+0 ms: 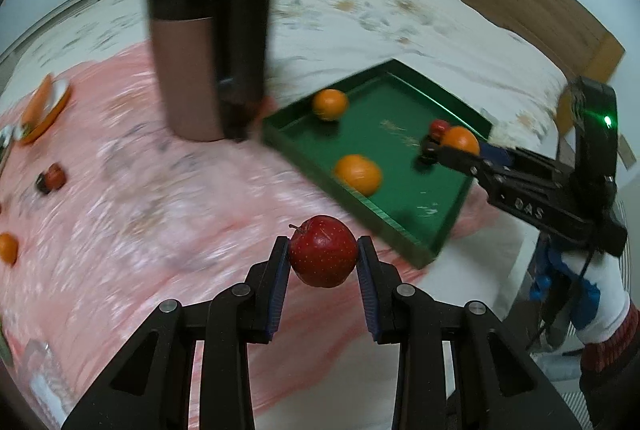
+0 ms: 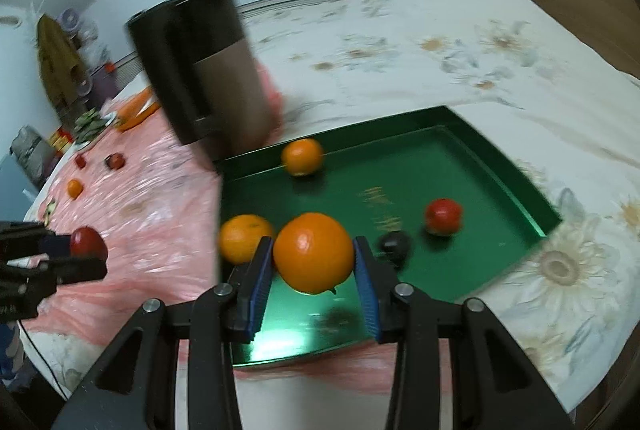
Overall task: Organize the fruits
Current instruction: 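Carry the apple and orange over the green box, then lower the apple and orange into the green box and open both tools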
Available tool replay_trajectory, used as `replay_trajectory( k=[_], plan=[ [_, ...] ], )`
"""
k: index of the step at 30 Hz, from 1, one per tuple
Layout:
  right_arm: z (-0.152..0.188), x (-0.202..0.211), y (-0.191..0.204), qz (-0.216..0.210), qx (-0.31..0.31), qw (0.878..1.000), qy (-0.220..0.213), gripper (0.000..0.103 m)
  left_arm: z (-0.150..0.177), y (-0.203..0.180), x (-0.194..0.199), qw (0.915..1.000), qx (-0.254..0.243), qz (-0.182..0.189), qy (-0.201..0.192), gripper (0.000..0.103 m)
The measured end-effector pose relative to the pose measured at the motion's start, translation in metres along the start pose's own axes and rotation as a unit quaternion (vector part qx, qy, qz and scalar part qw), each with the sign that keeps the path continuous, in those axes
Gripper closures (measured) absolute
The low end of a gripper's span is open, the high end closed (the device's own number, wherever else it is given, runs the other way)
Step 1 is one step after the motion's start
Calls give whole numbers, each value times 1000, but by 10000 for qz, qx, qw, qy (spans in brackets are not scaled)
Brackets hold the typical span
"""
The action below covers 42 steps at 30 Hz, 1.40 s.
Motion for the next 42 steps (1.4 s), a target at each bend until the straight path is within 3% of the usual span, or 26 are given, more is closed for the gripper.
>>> replay_trajectory(
  k=[12,20,28,42],
  plan=[
    [-15,-7,-74,455,-416,9980,-107,63,-29,-58,-41,9981,-577,94,169,74],
    [-21,-31,-119,810,-710,9942,45,63,-46,-83,-74,9964,-816,-49,221,74],
    [-13,-55,-137,914,-798,9924,217,63,-44,-94,-101,9939,-1030,-216,340,74],
    [-16,-68,-129,1023,-448,9932,339,63,-34,-89,-122,9932,-1013,-316,482,74]
  ],
)
Point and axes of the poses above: each gripper's, at about its wrist camera, not at the fingertips, and x roughly against the way its jaws point, y to its left, z to its underside, the point moved 6 cm from there along -x, roughly the way its jaws point, and after that the axes turned 5 degrees about y, right-handed, at the moved point
